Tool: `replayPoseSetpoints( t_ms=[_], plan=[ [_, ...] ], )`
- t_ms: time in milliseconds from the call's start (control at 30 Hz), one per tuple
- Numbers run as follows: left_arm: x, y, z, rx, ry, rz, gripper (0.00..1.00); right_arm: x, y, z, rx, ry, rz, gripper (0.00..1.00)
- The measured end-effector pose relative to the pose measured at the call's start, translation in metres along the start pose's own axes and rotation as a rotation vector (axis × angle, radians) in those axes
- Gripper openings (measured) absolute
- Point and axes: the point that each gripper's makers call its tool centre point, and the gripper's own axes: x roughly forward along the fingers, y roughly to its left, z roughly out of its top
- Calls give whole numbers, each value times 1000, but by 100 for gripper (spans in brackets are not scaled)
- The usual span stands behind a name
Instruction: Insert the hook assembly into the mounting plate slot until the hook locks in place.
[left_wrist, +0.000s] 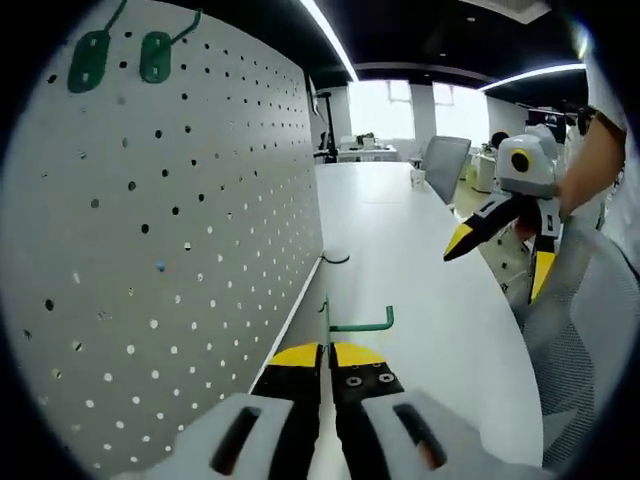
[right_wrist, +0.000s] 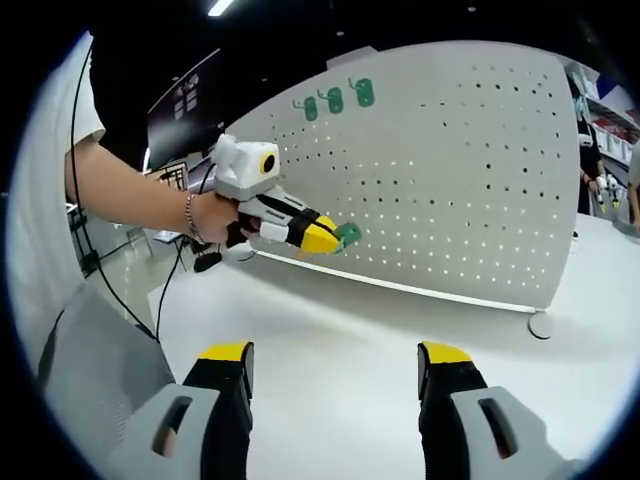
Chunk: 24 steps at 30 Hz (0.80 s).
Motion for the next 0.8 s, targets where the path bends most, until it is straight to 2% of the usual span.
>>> replayPoseSetpoints(
  t_ms=[800],
  plan=[
    [-48,-19,22,-56,-127,77,3,-17,6,19,20,-64,-9,64]
  ],
)
